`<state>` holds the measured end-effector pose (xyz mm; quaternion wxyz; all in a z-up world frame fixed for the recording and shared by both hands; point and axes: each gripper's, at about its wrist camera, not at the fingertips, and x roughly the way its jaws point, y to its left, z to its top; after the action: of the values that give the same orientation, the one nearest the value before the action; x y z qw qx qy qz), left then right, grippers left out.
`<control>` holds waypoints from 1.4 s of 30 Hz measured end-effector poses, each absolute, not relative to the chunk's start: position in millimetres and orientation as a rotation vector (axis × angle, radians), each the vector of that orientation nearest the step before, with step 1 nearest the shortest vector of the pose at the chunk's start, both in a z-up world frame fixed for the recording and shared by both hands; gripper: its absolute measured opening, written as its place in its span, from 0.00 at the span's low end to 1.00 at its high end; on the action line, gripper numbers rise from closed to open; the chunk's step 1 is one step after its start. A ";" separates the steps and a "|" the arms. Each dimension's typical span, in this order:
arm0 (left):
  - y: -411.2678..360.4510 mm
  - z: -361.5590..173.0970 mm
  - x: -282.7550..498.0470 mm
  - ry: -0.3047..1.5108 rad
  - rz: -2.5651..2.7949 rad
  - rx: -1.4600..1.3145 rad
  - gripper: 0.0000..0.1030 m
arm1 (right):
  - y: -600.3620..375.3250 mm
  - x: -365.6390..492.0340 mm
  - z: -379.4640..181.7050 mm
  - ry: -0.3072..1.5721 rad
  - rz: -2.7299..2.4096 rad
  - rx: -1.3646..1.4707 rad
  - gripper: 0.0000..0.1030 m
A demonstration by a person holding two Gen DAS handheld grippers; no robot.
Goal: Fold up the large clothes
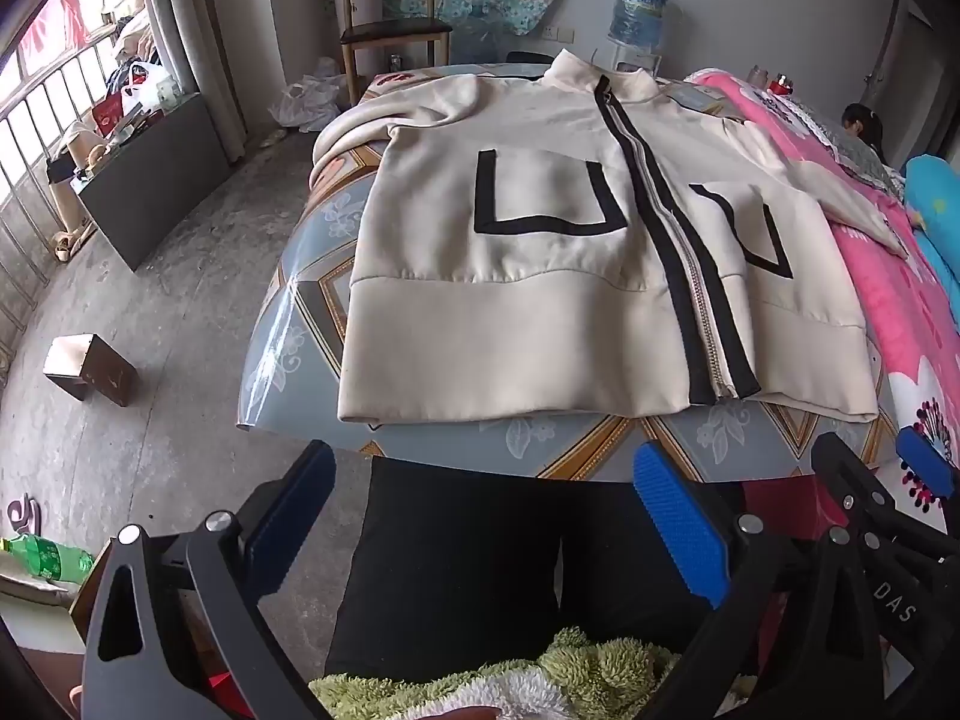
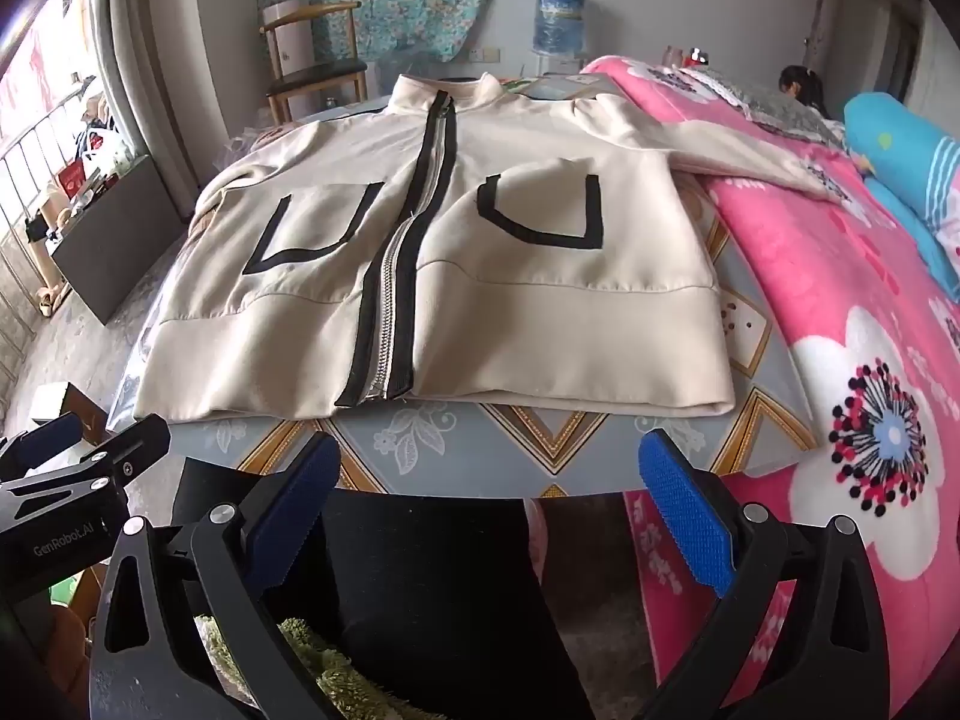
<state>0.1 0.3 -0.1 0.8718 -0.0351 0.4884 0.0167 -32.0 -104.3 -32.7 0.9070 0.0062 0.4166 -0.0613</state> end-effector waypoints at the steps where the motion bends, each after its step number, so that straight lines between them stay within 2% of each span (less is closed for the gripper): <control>1: 0.3 -0.4 0.7 1.027 0.037 -0.071 0.95 | -104.2 -32.1 -32.7 0.859 -0.127 0.014 0.94; 42: 5.5 -4.5 0.3 1.034 0.041 -0.067 0.95 | -101.6 -31.0 -33.0 0.857 -0.128 0.005 0.94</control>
<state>0.3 5.5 -4.5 0.8685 -0.0321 0.4942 0.0198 -31.0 -101.6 -33.0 0.9077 0.0026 0.4150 -0.0621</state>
